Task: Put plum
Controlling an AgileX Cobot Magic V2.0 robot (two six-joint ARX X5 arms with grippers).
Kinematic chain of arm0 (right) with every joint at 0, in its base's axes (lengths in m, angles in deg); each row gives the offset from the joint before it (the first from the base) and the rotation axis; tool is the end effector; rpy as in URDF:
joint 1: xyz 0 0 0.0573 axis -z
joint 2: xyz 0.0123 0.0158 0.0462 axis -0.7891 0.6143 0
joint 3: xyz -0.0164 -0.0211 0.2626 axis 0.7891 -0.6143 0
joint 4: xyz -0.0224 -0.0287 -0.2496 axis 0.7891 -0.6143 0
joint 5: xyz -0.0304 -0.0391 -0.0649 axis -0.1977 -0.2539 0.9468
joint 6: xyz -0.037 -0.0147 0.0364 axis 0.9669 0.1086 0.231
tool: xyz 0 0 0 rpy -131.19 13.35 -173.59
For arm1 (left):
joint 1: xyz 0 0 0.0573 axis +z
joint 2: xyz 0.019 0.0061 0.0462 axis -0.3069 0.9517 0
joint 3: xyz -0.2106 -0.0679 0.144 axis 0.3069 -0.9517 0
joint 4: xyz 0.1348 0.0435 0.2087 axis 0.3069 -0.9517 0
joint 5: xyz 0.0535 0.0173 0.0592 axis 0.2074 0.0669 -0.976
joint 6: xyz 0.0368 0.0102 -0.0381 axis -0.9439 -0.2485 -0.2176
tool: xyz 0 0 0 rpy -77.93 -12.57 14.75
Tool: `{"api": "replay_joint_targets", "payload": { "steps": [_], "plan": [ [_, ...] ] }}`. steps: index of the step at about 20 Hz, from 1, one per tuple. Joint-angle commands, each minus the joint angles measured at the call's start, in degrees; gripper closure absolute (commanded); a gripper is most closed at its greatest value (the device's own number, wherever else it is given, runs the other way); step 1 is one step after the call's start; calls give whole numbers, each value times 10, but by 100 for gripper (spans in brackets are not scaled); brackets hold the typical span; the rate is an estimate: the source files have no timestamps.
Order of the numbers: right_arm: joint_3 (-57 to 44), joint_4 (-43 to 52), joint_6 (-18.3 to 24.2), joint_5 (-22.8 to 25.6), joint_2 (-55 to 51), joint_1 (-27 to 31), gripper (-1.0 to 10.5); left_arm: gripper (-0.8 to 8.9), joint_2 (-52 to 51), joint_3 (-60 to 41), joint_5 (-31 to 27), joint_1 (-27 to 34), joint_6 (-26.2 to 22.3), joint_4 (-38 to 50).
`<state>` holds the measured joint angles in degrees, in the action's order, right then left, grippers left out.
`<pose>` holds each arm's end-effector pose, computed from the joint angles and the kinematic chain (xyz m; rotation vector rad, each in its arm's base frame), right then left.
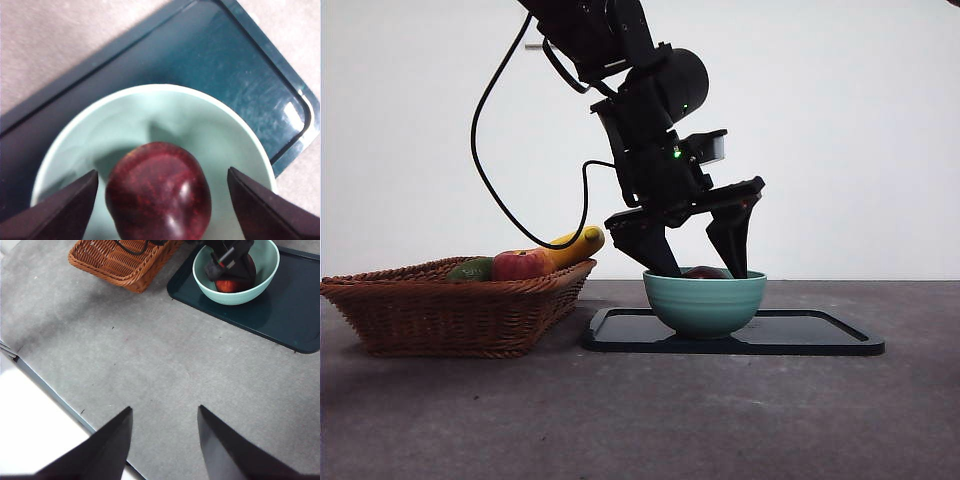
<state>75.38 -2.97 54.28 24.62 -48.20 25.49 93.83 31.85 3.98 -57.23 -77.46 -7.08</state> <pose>0.0911 0.0564 0.3044 0.0787 0.7775 0.7187 0.3709 -0.3087 0.2072 0.2640 0.9782 -0.7315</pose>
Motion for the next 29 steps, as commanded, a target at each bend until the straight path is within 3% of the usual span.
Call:
{"api": "replay_joint_targets", "payload": {
  "steps": [1,4,10,16,22,29],
  "plan": [
    [5,2,-5,0,2,-4,738,412,22,21,-4,-5,-6,2],
    [5,2,-5,0,2,-4,738,419,22,21,-12,-5,-6,-1],
    [5,2,-5,0,2,-4,738,566,22,21,-12,-8,-12,-17],
    [5,2,-5,0,2,-4,738,566,8,44,-12,-9,-19,-31],
    [5,2,-4,0,1,-4,738,566,-67,125,-12,-6,-22,-87],
    [5,2,2,0,1,-4,738,566,-252,126,-12,27,-20,-152]
  ]
}}
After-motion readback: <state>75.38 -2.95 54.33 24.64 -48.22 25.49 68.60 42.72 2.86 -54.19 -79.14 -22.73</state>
